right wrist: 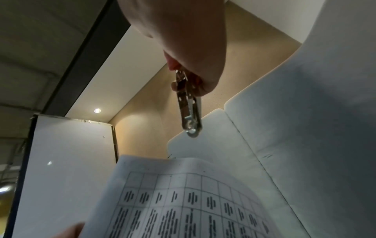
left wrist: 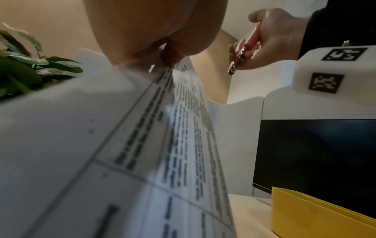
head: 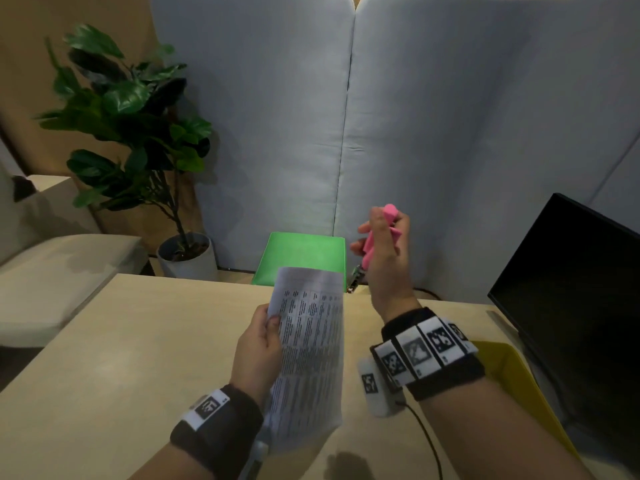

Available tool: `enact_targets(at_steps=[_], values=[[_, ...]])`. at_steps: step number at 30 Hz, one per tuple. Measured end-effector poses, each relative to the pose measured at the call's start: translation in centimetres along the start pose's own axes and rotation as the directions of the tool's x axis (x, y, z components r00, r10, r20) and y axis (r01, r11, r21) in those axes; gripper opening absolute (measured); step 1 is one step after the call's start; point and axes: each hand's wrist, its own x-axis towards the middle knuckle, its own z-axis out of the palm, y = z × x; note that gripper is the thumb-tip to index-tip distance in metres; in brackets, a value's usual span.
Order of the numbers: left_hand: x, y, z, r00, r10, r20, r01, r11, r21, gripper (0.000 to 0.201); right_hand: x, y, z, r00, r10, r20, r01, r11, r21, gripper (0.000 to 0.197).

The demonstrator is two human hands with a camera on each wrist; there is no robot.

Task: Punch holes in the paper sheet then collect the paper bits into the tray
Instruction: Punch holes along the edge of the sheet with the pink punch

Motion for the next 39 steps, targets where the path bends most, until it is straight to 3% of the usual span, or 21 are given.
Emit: enact_targets(at_steps=[4, 8, 18, 21, 33, 39], values=[[1.0, -0.5, -0.1, 0.998, -0.028, 0.054, 0.028, 1.000, 0.006, 0.013, -0.2, 0.8, 1.9, 0.994, 0.045, 0.100, -0.045, 0.999, 0.000, 0.030], [1.7, -1.3, 0.0, 0.996, 0.005, 0.085, -0.012, 0.997, 0.078, 0.016, -0.3, 1.1, 2.9, 0.989, 0.090, 0.117, -0.098, 0.993, 0.060, 0.046], [1.1, -1.9, 0.4, 0.987, 0.091, 0.130, -0.108, 0.986, 0.129, 0.018, -0.4, 1.6, 3.5, 0.986, 0.065, 0.154, -0.085, 0.988, 0.130, 0.030], [0.9, -2.2, 0.5, 0.982, 0.113, 0.148, -0.137, 0.978, 0.160, 0.010, -0.2, 1.7, 3.4, 0.986, 0.069, 0.149, -0.090, 0.986, 0.143, 0.027], [0.5, -2.9, 0.8, 0.991, 0.066, 0.114, -0.082, 0.986, 0.147, 0.017, -0.1, 2.4, 2.0, 0.988, 0.048, 0.150, -0.067, 0.990, 0.124, 0.022], [0.6, -3.1, 0.6, 0.991, 0.066, 0.117, -0.084, 0.985, 0.150, 0.023, 0.2, 2.9, 1.4, 0.983, 0.090, 0.162, -0.118, 0.977, 0.177, 0.020]])
